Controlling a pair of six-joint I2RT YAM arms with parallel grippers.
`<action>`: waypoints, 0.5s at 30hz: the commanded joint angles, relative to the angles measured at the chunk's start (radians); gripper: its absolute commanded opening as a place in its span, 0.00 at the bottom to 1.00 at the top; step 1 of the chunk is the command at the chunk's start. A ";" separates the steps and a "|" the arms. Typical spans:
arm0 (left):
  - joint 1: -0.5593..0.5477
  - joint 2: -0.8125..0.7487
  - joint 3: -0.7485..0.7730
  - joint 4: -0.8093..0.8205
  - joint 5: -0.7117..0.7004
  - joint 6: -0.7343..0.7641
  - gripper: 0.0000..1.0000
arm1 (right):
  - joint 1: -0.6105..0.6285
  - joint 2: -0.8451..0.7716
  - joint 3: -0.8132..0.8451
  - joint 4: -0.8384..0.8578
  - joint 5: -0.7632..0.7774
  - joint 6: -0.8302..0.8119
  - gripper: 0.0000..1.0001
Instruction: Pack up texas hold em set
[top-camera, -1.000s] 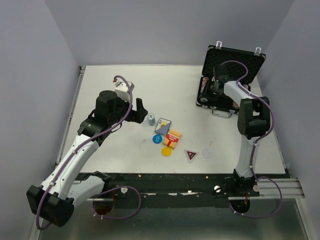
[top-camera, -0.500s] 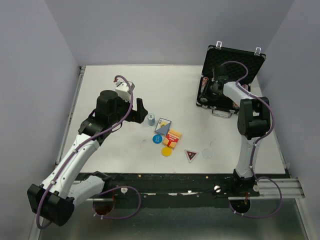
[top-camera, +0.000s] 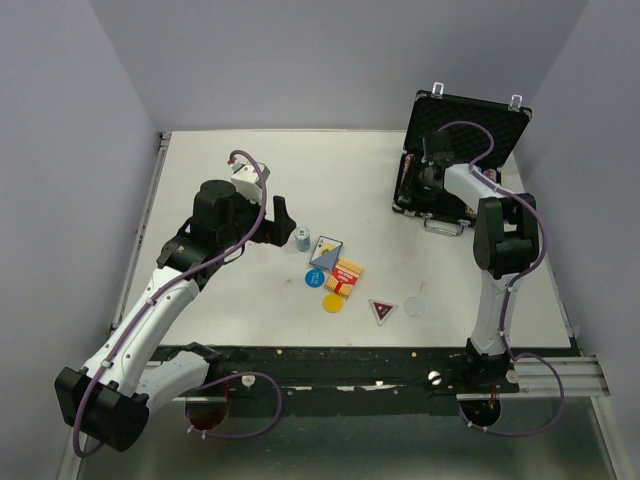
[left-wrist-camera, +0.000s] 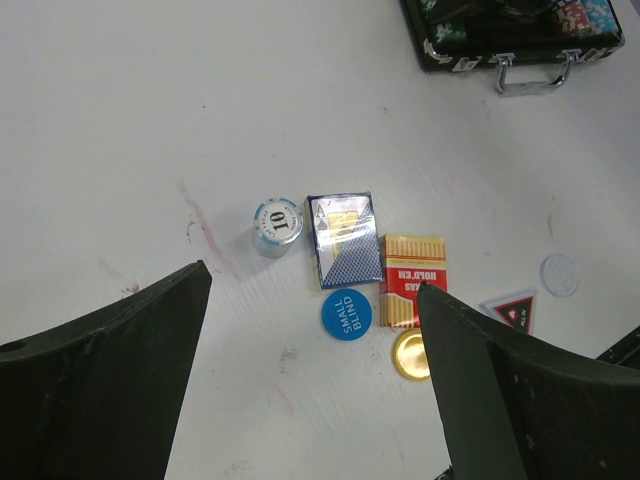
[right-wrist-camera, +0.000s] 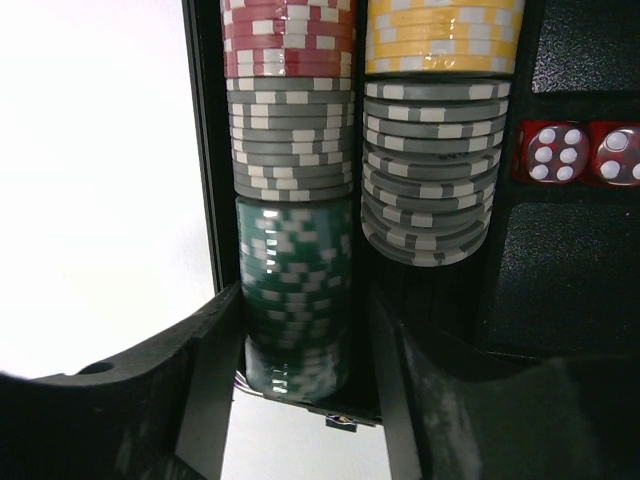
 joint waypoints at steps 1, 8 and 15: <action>0.003 0.001 0.028 -0.012 -0.002 0.007 0.99 | 0.008 0.009 0.007 0.059 0.016 -0.026 0.62; 0.003 0.000 0.030 -0.015 -0.002 0.005 0.99 | 0.009 -0.022 0.008 0.047 0.016 -0.044 0.65; 0.003 0.000 0.030 -0.013 -0.004 0.007 0.99 | 0.012 -0.088 -0.015 0.058 -0.001 -0.066 0.64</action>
